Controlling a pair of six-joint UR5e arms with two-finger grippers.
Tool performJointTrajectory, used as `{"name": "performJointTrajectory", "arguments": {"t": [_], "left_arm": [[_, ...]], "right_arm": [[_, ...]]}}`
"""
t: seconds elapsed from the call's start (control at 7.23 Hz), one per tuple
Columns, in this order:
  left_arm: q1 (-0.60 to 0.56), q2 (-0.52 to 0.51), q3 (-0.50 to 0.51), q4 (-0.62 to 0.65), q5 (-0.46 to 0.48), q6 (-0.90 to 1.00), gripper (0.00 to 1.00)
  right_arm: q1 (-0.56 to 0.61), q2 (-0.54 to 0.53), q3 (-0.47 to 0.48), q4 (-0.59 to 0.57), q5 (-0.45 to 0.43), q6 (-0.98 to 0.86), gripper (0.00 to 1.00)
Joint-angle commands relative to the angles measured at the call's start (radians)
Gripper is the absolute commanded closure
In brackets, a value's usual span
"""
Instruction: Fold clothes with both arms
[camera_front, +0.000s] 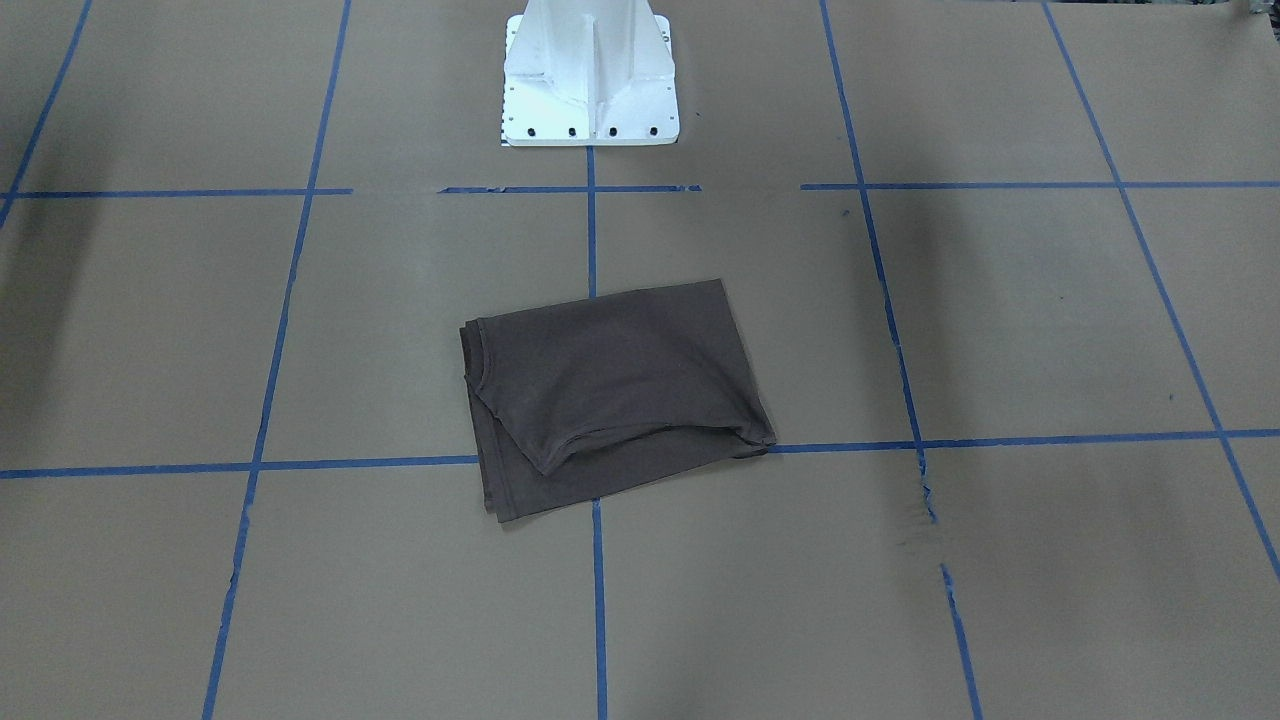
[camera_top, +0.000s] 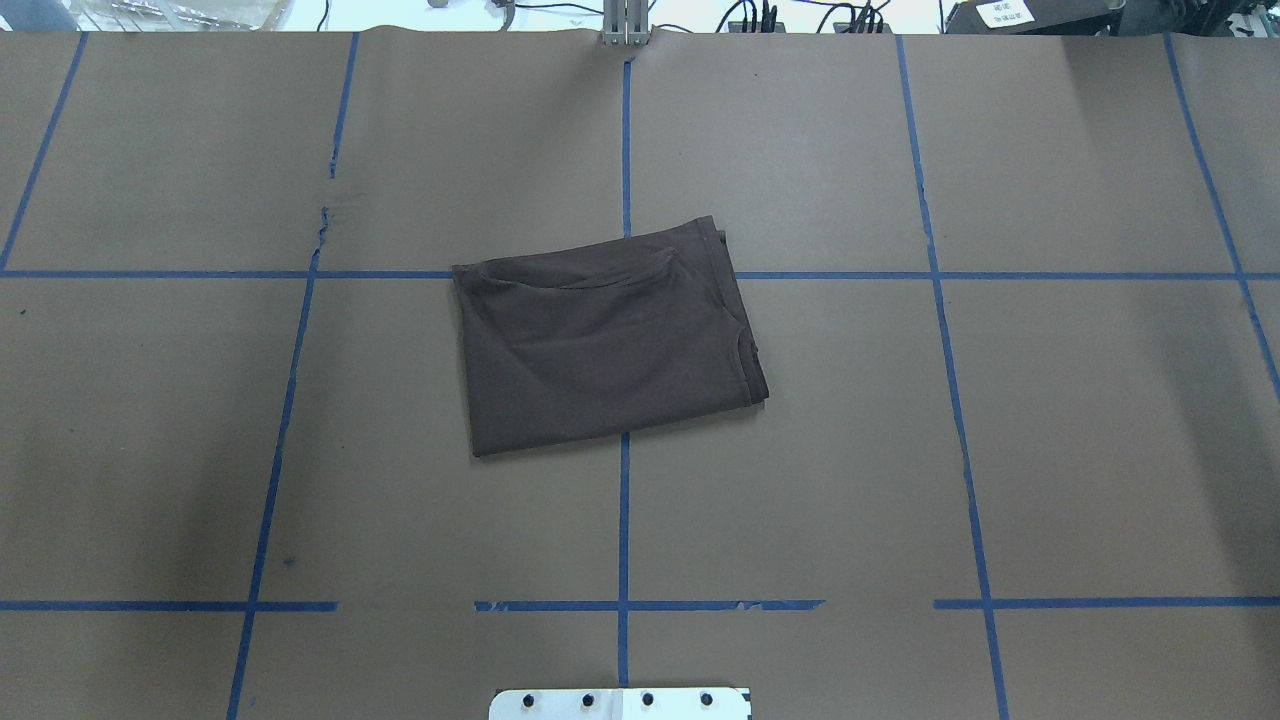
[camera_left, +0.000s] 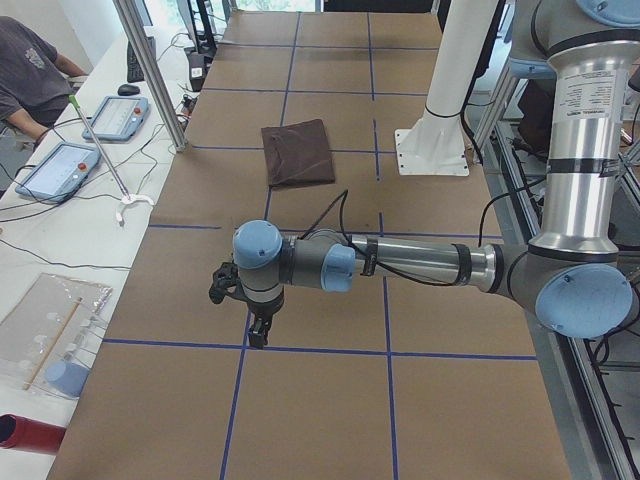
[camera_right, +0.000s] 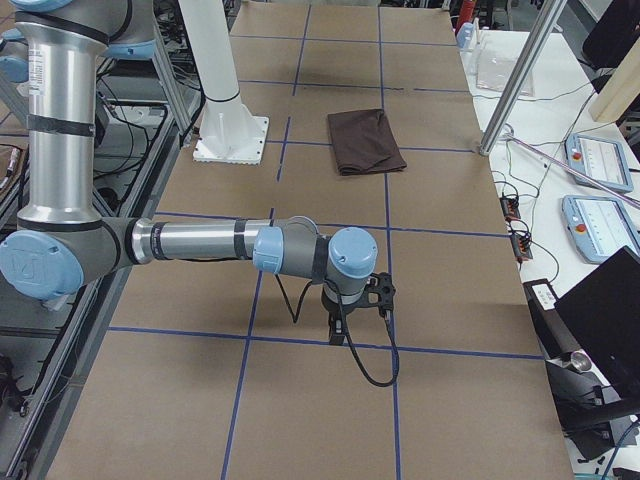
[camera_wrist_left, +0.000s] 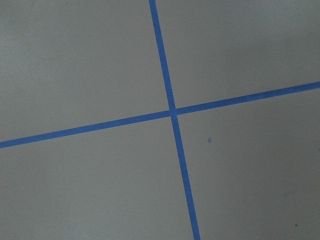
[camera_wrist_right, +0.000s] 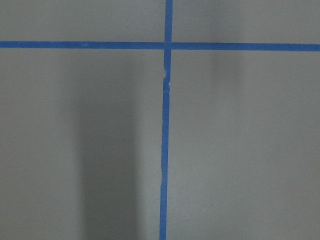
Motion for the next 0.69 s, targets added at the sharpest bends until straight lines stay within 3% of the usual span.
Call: {"name": "performJointTrajectory", "arguments": {"t": [0.0,0.55], "left_arm": [[0.000,0.000,-0.003,0.000,0.004,0.000,0.00],[0.000,-0.001,-0.013,0.000,0.011,0.005,0.00]], "right_arm": [[0.001,0.002,0.005,0.013,0.003,0.020,0.00],[0.008,0.002,0.005,0.014,0.004,0.020,0.00]]}}
